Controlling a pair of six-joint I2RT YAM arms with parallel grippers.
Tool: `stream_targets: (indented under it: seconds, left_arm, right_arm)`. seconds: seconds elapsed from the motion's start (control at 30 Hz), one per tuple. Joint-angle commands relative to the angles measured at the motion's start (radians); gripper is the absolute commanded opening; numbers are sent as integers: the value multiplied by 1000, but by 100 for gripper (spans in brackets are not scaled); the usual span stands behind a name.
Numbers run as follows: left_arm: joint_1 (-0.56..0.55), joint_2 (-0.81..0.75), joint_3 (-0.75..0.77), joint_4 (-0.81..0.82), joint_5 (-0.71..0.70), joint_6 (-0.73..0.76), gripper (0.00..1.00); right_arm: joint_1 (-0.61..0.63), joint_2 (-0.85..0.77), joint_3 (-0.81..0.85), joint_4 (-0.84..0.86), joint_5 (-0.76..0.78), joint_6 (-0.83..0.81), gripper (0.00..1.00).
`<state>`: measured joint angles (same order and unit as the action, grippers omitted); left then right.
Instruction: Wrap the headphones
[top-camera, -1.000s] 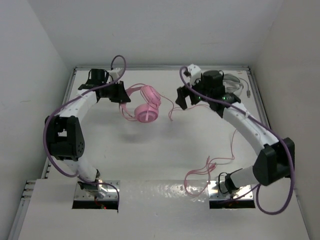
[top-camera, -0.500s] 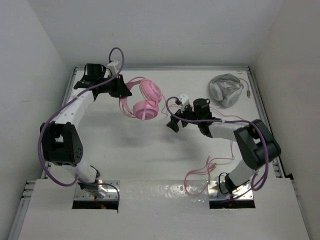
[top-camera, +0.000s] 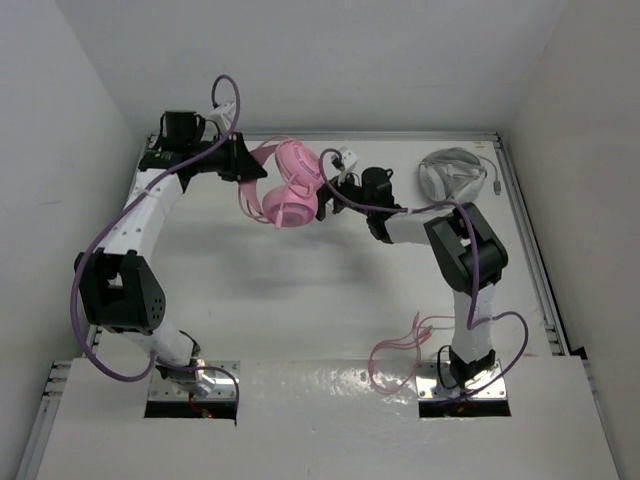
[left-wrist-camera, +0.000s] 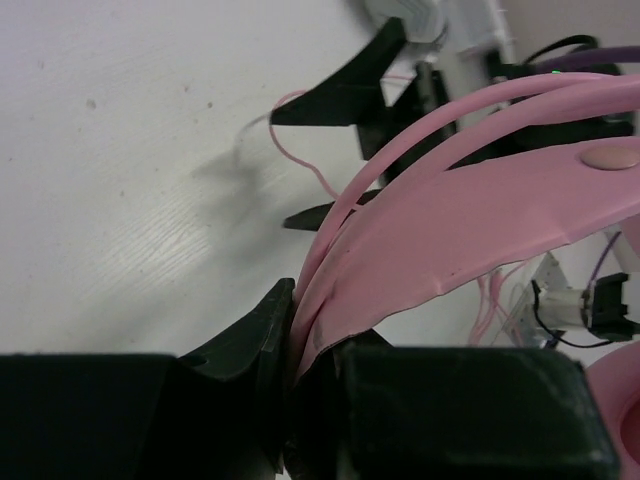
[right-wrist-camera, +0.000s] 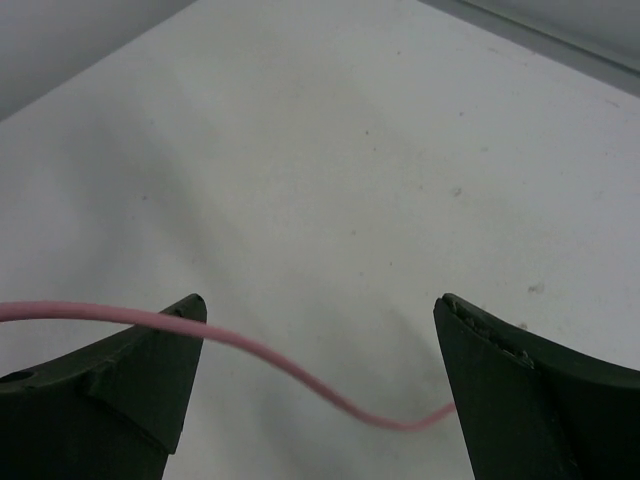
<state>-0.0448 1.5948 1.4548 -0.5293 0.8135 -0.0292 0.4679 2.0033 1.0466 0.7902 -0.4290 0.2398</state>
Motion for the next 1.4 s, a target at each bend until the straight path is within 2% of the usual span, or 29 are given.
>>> stream_targets:
  seconds: [0.0, 0.13, 0.2, 0.23, 0.3, 0.37, 0.47, 0.57, 0.67, 0.77, 0.87, 0.97, 1.1, 1.2, 1.37]
  left_arm:
    - [10, -50, 119, 0, 154, -101, 0]
    - [10, -16, 217, -47, 196, -143, 0]
    - [10, -18, 234, -49, 164, -159, 0]
    - [10, -19, 233, -44, 150, -184, 0]
    - [23, -22, 207, -9, 141, -221, 0]
    - [45, -29, 156, 72, 150, -308, 0]
    - [128, -26, 83, 178, 145, -438, 0]
    - [181, -21, -2, 276, 119, -540, 0]
    - [244, -29, -97, 394, 131, -658, 0]
    - [301, -45, -172, 489, 142, -758, 0]
    - [324, -71, -200, 486, 84, -756, 0]
    - [326, -88, -212, 443, 8, -730, 0]
    - [327, -108, -243, 428, -126, -690, 0]
    - [326, -114, -255, 394, -279, -637, 0]
    - [321, -130, -293, 445, -486, -537, 0]
  right_arm:
    - [11, 58, 108, -95, 30, 9, 94]
    - [38, 107, 206, -163, 52, 4, 93]
    - [51, 147, 245, -209, 75, 6, 84]
    - [61, 158, 281, -224, 82, 12, 65]
    - [74, 173, 309, -305, 95, 27, 43]
    - [101, 170, 326, -420, 130, 41, 11]
    - [164, 106, 233, -470, 174, 44, 10]
    - [231, 5, 23, -412, 248, 125, 7]
    - [285, -64, -68, -411, 318, 157, 6]
    - [336, -81, -138, -457, 404, 98, 0]
    - [409, -60, -109, -576, 447, -32, 0]
    - [498, -17, 34, -724, 499, -124, 0]
    - [581, 9, 174, -873, 481, -178, 0]
    - [616, -41, 196, -924, 472, -209, 0]
    - [655, -146, 171, -979, 504, -232, 0]
